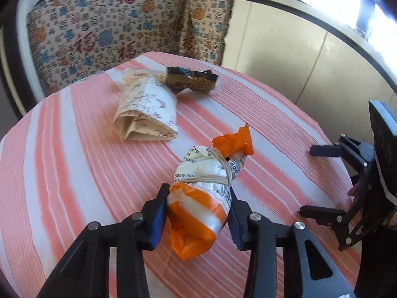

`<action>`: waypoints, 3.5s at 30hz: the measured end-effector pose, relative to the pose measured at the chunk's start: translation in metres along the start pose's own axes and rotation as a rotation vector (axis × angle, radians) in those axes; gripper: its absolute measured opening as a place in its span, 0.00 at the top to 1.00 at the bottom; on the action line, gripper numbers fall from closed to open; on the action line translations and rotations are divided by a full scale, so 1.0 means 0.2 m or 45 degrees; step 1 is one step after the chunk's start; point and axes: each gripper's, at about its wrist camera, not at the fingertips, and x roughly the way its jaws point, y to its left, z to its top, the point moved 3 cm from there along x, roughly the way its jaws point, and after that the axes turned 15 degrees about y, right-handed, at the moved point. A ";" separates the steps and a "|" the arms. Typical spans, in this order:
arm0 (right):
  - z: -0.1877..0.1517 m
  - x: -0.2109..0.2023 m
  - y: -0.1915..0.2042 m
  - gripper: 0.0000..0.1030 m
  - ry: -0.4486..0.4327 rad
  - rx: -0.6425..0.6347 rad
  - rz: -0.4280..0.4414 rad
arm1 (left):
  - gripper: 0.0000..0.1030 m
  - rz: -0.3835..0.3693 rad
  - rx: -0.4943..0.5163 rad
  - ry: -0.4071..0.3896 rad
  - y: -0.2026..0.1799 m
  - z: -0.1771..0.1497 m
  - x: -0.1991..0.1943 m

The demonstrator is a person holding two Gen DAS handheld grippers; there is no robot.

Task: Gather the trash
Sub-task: 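Grasp the orange-and-white wrapped bun with the left gripper, then grasp the gold foil packet with the right gripper while the left gripper holds the bun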

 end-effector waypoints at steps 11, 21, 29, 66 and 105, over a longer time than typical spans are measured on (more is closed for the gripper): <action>0.00 0.00 0.00 0.01 -0.003 0.003 -0.005 | 0.58 0.379 -0.504 -0.060 0.17 -0.36 -0.19; 0.01 0.01 0.00 0.01 0.009 0.004 0.000 | 0.24 0.367 -0.470 -0.011 0.17 -0.34 -0.10; 0.30 0.12 -0.11 0.00 0.091 -0.070 -0.021 | 0.22 0.371 -0.461 -0.011 0.16 -0.36 -0.10; 0.07 -0.02 -0.25 0.38 0.231 0.398 0.436 | 0.21 0.366 -0.470 -0.016 0.16 -0.37 -0.11; 0.22 -0.07 0.02 0.56 0.223 -0.214 0.088 | 0.59 0.201 -0.273 -0.022 0.05 -0.36 -0.28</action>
